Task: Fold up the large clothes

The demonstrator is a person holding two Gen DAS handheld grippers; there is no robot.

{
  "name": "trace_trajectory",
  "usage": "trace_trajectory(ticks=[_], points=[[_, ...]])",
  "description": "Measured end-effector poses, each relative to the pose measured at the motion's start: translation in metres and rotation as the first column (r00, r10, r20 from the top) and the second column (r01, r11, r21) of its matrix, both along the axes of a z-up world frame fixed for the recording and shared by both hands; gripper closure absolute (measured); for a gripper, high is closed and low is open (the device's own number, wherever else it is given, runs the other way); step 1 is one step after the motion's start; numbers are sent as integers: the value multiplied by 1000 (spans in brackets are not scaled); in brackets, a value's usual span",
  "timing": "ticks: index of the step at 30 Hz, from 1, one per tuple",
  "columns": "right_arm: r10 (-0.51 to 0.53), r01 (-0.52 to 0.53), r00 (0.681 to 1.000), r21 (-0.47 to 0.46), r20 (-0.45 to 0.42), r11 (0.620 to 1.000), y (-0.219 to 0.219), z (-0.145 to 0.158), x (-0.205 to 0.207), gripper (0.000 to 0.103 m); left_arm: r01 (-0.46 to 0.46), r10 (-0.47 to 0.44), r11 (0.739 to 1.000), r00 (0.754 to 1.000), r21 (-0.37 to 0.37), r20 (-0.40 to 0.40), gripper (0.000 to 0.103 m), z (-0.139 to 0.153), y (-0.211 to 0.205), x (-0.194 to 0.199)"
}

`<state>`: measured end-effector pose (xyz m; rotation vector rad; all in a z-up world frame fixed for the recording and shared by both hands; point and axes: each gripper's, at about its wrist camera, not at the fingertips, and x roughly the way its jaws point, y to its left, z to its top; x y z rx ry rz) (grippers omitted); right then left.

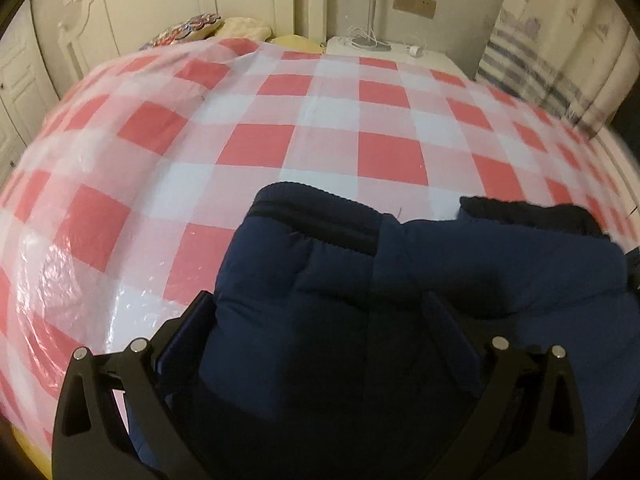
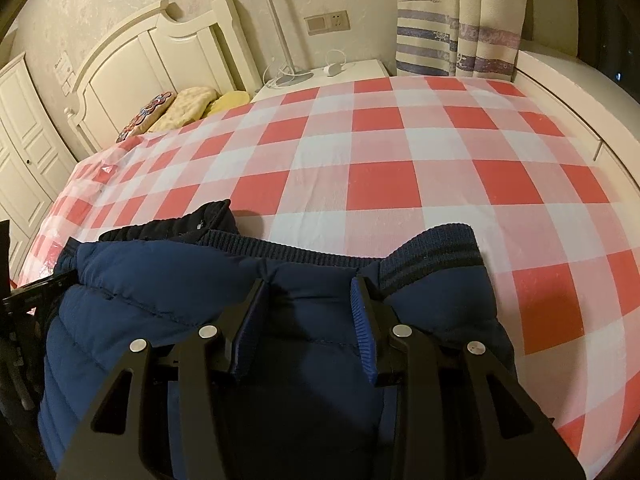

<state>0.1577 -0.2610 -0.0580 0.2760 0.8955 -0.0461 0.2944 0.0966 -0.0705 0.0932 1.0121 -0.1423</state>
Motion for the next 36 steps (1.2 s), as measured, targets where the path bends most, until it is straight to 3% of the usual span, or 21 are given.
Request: trace_trajectory(ticks=[4, 7, 10, 11, 12, 14, 15, 16, 20, 23, 27, 30, 31, 34, 36], points=[[-4, 4, 1000, 12, -20, 1000, -1, 4, 0, 73, -7, 7, 1000, 1000, -13, 6, 2, 1, 3, -1], [-61, 59, 998, -118, -14, 991, 22, 26, -12, 71, -12, 13, 1000, 1000, -20, 12, 2, 0, 4, -4], [100, -89, 992, -150, 70, 985, 74, 56, -32, 69, -11, 11, 1000, 1000, -17, 12, 2, -1, 4, -4], [140, -125, 988, -183, 72, 975, 91, 59, -34, 62, -11, 11, 1000, 1000, -17, 13, 2, -1, 4, -4], [183, -168, 982, -209, 55, 963, 107, 56, -34, 40, -10, 11, 1000, 1000, -17, 14, 2, -1, 4, -4], [246, -249, 968, -256, -43, 934, 135, 33, -27, 22, -11, 11, 1000, 1000, -19, 13, 2, -1, 4, -4], [262, -281, 959, -277, -106, 919, 144, 13, -20, 21, -11, 12, 1000, 1000, -24, 13, 2, -1, 4, -4], [259, -279, 960, -266, -109, 923, 145, 5, -18, 20, -12, 13, 999, 1000, -30, 10, 2, -1, 5, -4], [254, -265, 963, -157, -91, 951, 126, 7, -15, 20, -17, 17, 999, 1000, -43, 4, 2, 1, 6, -3], [241, -244, 970, -179, -38, 953, 128, 25, -28, 20, -55, 54, 998, 992, 10, 110, 3, 19, 4, -20], [271, -257, 961, -188, 52, 948, 135, 56, -48, 20, 66, -48, 994, 979, -85, 198, 2, 52, -21, -62], [280, -255, 957, -237, 76, 937, 141, 67, -50, 20, 161, -166, 986, 947, 40, 277, 2, 60, -68, -86], [278, -254, 958, -254, 66, 933, 142, 65, -48, 20, 184, -199, 980, 943, 81, 268, 2, 53, -80, -87], [275, -283, 959, -263, -64, 923, 139, 22, -35, 20, 226, -251, 959, 958, 171, 140, 2, 8, -105, -75], [271, -278, 960, -148, -65, 949, 124, 5, -29, 20, 224, -237, 969, 963, 107, 129, 2, 2, -98, -70]])
